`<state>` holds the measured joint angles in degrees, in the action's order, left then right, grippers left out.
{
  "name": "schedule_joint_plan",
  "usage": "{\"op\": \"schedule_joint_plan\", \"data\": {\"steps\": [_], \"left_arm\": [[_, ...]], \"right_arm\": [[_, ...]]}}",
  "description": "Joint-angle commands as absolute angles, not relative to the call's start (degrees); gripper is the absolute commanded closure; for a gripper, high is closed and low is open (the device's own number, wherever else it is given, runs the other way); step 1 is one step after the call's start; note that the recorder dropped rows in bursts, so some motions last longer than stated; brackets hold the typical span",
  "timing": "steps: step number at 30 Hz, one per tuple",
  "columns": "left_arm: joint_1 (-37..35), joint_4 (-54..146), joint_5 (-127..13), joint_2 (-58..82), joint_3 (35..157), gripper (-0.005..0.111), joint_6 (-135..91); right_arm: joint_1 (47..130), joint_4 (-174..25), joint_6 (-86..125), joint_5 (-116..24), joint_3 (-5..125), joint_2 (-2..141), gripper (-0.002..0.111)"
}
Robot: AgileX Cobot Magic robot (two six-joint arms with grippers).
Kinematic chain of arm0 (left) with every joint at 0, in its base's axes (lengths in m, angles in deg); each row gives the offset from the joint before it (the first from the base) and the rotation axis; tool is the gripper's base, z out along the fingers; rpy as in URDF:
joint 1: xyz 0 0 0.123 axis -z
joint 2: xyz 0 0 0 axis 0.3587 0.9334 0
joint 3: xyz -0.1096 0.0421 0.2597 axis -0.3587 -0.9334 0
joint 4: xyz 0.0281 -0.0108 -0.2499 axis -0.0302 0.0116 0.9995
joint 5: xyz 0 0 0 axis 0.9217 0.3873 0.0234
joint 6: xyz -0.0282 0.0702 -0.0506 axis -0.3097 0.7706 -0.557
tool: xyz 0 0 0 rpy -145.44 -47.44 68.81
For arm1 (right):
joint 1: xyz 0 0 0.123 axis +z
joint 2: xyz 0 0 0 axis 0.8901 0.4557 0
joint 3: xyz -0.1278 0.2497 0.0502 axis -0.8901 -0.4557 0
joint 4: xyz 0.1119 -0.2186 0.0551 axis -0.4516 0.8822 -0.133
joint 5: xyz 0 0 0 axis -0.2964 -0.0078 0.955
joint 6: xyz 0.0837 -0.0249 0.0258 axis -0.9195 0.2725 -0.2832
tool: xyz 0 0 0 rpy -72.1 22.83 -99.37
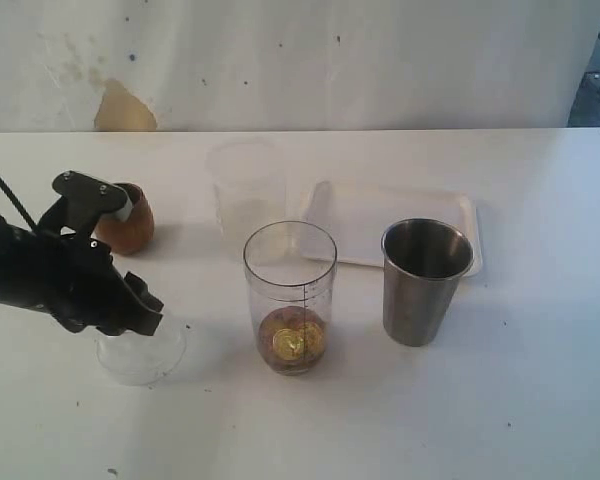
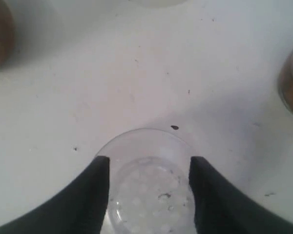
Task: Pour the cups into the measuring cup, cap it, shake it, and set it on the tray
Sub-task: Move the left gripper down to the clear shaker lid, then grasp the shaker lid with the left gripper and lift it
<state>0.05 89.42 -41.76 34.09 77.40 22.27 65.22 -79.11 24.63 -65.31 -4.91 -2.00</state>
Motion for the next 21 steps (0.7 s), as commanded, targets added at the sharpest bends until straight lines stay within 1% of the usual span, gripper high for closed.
{"op": "schedule_joint_plan", "data": {"steps": [1, 5, 12, 14, 17, 21], "left_arm": [[0.3, 85.7, -38.1, 34.0, 77.4, 0.107, 21.6], [0.3, 81.3, -35.4, 33.8, 79.3, 0.107, 16.5], [0.3, 57.6, -26.5, 29.1, 86.9, 0.107, -7.2], [0.3, 54.0, -23.1, 27.6, 89.3, 0.107, -11.4], [0.3, 53.4, -17.6, 25.4, 93.3, 0.107, -12.9], [0.3, 59.8, -11.1, 23.2, 99.8, 0.107, -12.5]], "right_arm": [[64.9, -79.1, 24.3, -65.4, -5.0, -2.4, 0.106], [64.9, -79.1, 24.3, -65.4, -5.0, -2.4, 0.106], [64.9, -79.1, 24.3, -65.4, -5.0, -2.4, 0.106], [64.9, -79.1, 24.3, -65.4, -5.0, -2.4, 0.106], [64.9, -79.1, 24.3, -65.4, -5.0, -2.4, 0.106], [64.9, -79.1, 24.3, -65.4, -5.0, -2.4, 0.106]]}}
